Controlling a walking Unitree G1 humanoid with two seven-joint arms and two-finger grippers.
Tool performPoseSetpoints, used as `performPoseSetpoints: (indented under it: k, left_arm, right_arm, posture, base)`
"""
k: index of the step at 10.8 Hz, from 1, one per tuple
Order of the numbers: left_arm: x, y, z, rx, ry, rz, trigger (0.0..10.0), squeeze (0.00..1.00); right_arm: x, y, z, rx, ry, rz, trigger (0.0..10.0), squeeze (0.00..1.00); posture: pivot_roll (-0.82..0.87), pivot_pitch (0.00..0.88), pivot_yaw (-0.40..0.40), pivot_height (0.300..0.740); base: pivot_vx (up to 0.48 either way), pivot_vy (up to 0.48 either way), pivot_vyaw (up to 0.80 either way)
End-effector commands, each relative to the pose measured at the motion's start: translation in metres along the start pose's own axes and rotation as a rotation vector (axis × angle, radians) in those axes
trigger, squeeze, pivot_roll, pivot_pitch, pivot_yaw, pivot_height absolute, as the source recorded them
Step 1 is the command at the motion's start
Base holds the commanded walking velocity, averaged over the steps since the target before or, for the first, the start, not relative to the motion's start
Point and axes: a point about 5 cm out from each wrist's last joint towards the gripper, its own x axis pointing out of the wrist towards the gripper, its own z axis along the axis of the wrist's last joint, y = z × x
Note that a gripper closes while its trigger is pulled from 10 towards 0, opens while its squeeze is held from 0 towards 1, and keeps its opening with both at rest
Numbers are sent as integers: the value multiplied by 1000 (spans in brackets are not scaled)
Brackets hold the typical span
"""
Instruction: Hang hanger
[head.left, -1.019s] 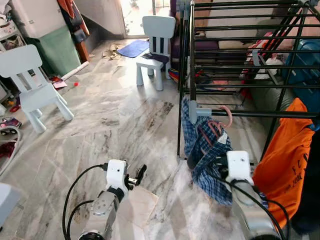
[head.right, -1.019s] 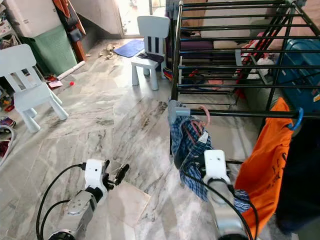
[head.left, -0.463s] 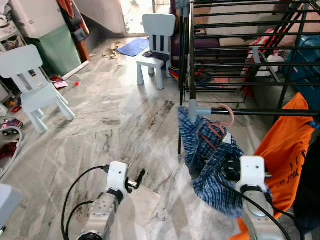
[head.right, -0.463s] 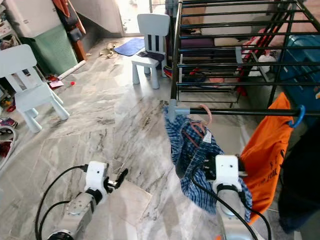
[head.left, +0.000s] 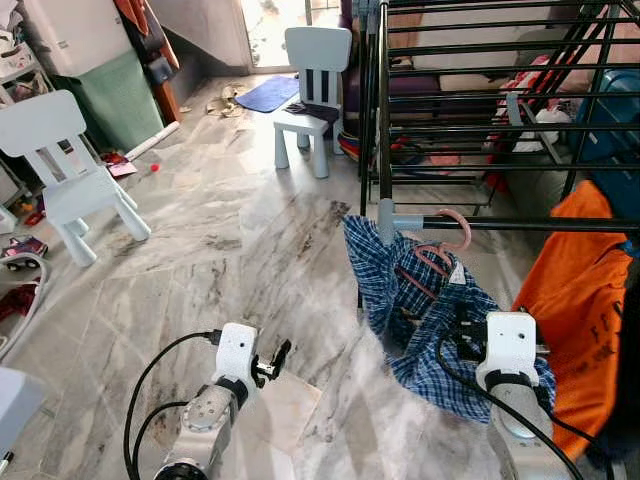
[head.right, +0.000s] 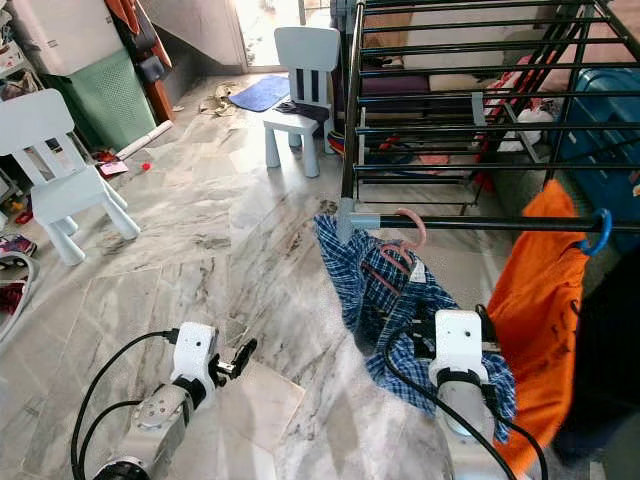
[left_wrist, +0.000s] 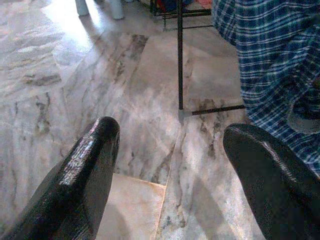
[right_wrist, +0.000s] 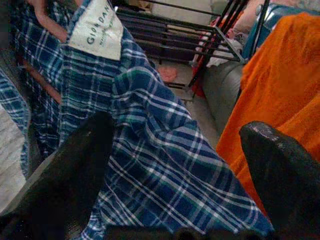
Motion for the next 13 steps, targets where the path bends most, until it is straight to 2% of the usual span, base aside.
performPoseSetpoints:
  k: [1,2,4,8,13]
  left_arm:
    - [1,3,0,6,15,11,10000,0]
    - [1,2,1,7,12,11,10000,0]
    - [3,-2,4,5,3,12,10000,0]
    - [4,-3,7,7,-4,20,10000,0]
    - [5,-4,11,12,-6,12,10000,0]
  right_arm:
    - [1,6,9,4,-46,42,10000,1000]
    - [2,7,11,-7,-55,52,10000,996]
    - [6,9,13,-8,-58,73,10000,643]
    - [7,10,11,-15,-51,85,10000,490]
    - [8,10,11,-14,-45,79,10000,475]
  posture:
    - [-134,0,102,740]
    - [-135,0,99,740]
    - [-135,0,91,740]
    - [-135,0,87,740]
    - [-140,0,91,740]
  base:
    - [0,0,0]
    - [0,0,0]
    - [0,0,0]
    - [-123,0,0]
    - [-251,0,0]
